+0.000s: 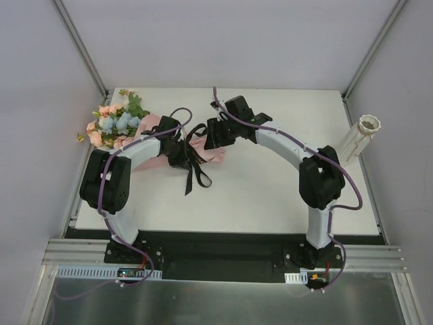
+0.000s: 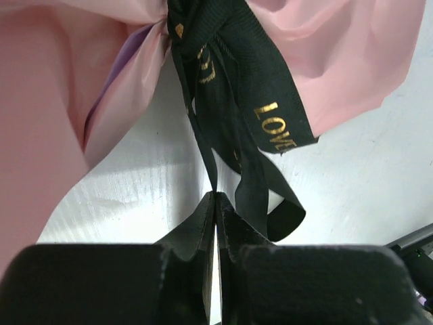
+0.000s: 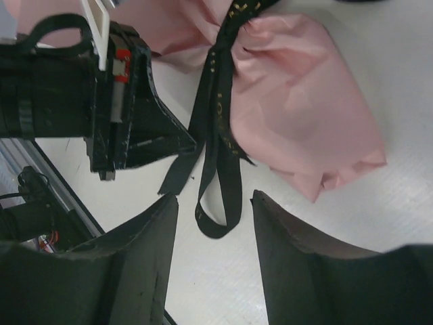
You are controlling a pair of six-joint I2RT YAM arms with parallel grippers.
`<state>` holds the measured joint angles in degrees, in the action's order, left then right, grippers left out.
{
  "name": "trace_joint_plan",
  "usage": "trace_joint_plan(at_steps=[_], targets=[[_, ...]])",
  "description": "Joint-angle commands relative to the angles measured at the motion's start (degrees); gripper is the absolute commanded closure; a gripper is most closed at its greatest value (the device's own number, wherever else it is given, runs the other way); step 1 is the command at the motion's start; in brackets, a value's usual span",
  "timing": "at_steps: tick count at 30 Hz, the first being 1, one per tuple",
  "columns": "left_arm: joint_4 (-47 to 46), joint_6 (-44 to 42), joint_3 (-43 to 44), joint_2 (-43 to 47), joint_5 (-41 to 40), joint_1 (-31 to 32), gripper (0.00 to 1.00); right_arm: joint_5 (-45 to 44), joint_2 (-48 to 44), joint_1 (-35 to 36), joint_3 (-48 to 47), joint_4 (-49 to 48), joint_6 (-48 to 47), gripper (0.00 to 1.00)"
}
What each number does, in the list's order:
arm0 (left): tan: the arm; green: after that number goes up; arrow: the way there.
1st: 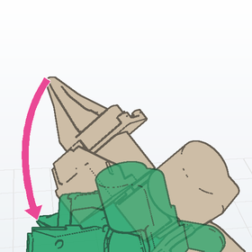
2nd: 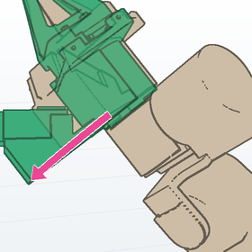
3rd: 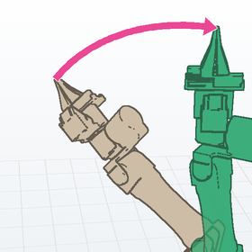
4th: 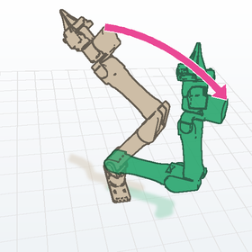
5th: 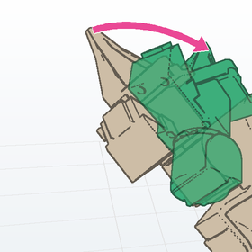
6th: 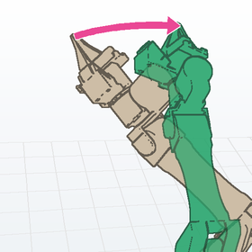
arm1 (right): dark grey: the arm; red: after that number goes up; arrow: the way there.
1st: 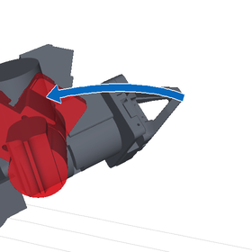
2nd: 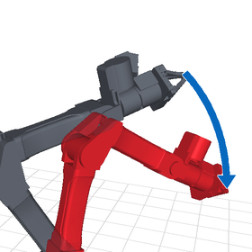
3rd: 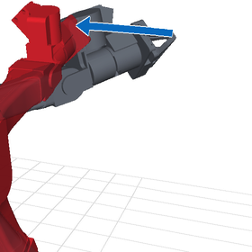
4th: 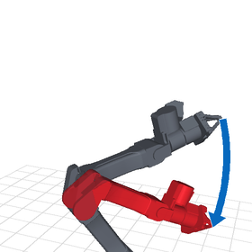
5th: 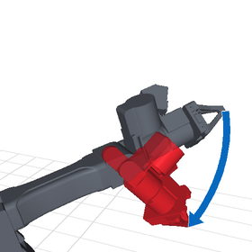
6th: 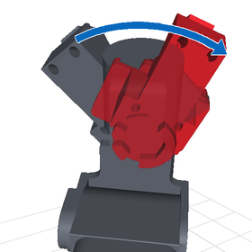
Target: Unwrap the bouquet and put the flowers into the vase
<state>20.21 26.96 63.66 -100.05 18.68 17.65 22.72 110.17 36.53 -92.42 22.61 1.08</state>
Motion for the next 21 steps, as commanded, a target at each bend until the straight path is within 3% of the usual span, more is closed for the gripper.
trace_joint_plan(at_steps=[1, 6, 13, 21], targets=[[-1.2, 1.5, -2.0, 3.2, 2.9, 0.4, 1.0, 4.3, 3.9, 2.7, -4.9, -7.4, 0.3, 0.5], [-1.4, 1.2, -2.0, 3.4, 2.6, 0.1, 1.0, 3.0, 7.9, 5.5, -6.5, -8.4, 0.2, 0.55], [-1.7, 1.4, -2.2, 3.1, 3.4, 0.1, 1.0, -10.2, 10.2, 8.3, -7.2, -6.4, -6.1, 0.55], [-2.4, 1.9, -2.5, 2.6, 3.7, 0.1, 1.0, -15.3, 12.8, 9.4, -8.1, -6.3, -9.0, 0.58]])
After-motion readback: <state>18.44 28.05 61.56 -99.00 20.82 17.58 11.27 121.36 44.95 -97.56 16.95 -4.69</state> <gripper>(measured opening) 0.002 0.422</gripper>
